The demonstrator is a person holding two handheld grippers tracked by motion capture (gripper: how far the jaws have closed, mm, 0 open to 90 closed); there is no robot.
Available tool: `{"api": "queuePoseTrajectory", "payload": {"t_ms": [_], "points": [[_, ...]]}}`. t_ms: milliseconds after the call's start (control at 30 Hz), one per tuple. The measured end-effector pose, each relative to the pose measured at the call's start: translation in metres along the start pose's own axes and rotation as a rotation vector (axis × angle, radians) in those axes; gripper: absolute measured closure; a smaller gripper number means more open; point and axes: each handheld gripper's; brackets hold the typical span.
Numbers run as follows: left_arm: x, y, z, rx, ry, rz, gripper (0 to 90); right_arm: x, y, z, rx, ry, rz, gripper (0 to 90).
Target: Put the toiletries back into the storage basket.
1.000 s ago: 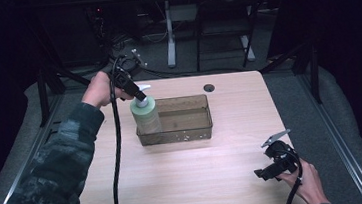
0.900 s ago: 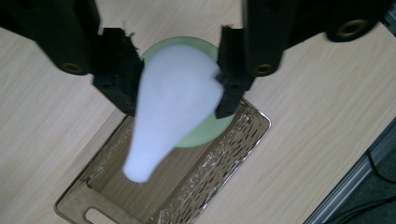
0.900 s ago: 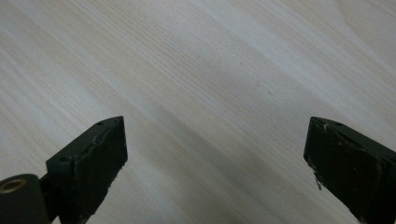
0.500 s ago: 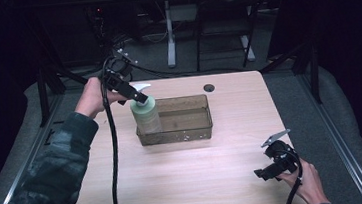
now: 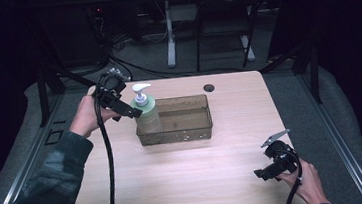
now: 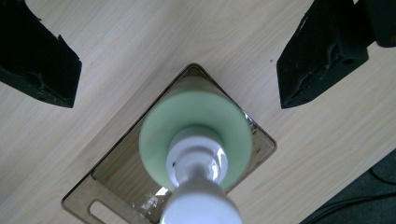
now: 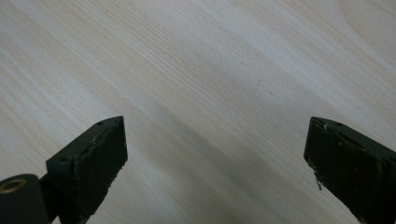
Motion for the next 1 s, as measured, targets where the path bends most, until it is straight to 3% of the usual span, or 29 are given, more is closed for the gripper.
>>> {"api": "queuePoseTrajectory", "payload": {"t_ms": [733,1000], "points": [[0.074,-0.001,0.035,0.028,-0.012,-0.085,0.2,0.000,0.000,0.001,0.000,0.002,0.001,5.5],[0.093,-0.002,0.049,0.031,-0.017,-0.115,0.1,0.000,0.000,0.001,0.001,0.002,0.001,5.6]]}}
Point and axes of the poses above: each handheld gripper's, and its own axes: z roughly forward along the jaws, x roughly out of its underside, y roughly to its left, and after that the axes turned 3 degrees about -y, right-handed
